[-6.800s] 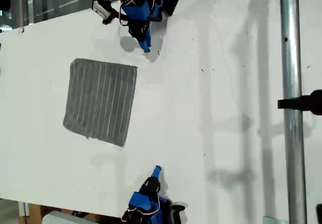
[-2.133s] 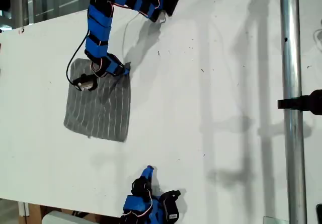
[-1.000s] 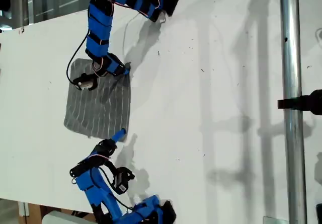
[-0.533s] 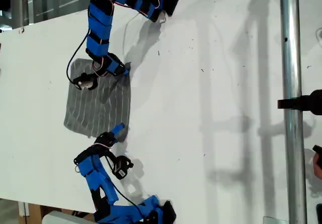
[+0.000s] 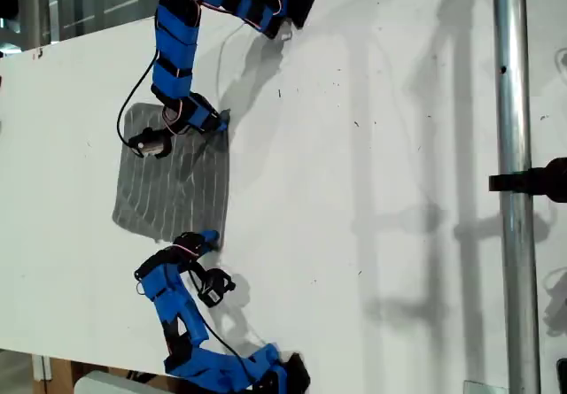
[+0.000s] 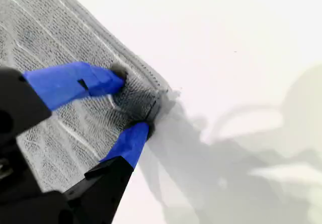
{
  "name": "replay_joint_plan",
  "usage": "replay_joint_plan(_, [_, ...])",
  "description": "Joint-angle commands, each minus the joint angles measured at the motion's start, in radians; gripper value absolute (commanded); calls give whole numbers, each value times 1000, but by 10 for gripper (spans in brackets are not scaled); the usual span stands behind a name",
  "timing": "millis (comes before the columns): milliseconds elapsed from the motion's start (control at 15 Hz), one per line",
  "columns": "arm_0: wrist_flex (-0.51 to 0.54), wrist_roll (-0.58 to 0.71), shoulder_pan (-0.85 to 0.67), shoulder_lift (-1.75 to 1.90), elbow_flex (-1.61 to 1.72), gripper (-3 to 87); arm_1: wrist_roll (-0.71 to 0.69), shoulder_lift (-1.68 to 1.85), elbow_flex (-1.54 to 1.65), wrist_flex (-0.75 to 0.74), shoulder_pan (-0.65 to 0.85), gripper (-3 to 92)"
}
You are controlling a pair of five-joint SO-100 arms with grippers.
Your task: Grasp corners of a towel and fold twice.
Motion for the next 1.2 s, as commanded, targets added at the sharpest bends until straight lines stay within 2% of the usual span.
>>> replay_joint_plan(0, [46,-18,5,9,-35,-26,9,43,3,-11,3,-2])
replay_joint_plan(200, [51,-17,31,31,-23,-26,11,58,11,-8,5,-2])
replay_joint_plan(333, [86,-23,97,83,-15,-27,44,137,41,38,-46,-2])
replay_joint_plan(467, [115,-66,212,209,23,-27,138,295,106,115,-161,-2])
replay_joint_plan(667, [138,-224,431,446,156,-27,348,546,155,273,-436,-2])
replay_joint_plan(800, [86,-350,561,632,354,-27,494,663,170,334,-604,-2])
replay_joint_plan(933, [20,-488,672,822,577,-27,621,733,212,334,-735,-2])
replay_joint_plan(1067, [-32,-584,727,946,741,-27,683,738,221,302,-827,-3])
replay_joint_plan(1133, [-63,-591,721,985,798,-27,699,753,218,298,-831,-3])
